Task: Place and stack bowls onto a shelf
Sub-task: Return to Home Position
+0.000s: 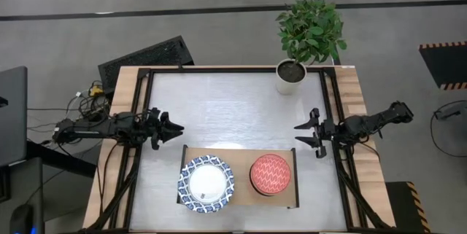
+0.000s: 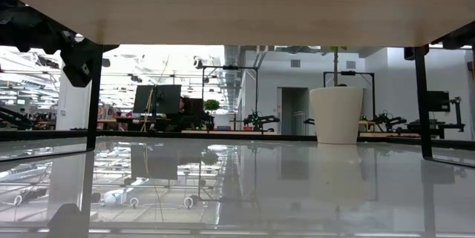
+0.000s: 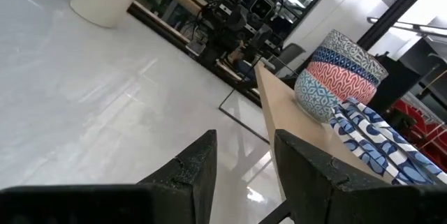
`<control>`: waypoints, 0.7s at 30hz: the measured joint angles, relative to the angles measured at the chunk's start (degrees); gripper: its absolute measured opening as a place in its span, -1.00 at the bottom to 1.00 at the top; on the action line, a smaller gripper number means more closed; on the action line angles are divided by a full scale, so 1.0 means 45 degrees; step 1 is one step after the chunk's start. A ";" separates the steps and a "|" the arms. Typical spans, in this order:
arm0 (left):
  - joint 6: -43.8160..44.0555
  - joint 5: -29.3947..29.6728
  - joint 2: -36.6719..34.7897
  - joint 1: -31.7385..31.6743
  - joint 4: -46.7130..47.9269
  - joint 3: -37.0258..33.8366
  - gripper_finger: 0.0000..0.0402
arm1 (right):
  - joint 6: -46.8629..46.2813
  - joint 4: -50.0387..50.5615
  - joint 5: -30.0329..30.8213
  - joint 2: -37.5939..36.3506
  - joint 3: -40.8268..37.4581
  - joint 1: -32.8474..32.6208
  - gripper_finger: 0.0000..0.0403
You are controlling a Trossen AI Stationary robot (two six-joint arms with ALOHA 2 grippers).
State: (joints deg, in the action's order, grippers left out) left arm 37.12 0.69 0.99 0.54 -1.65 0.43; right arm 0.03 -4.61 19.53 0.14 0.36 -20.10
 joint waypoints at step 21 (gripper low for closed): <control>0.0000 0.0000 -0.0196 0.0000 -0.0070 -0.0010 -0.36 | -0.0010 0.0191 0.0000 0.0000 -0.0005 0.0000 0.01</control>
State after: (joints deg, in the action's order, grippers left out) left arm 37.12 0.69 0.11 0.54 -1.97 0.38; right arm -0.01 -3.75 19.53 0.14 0.34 -20.10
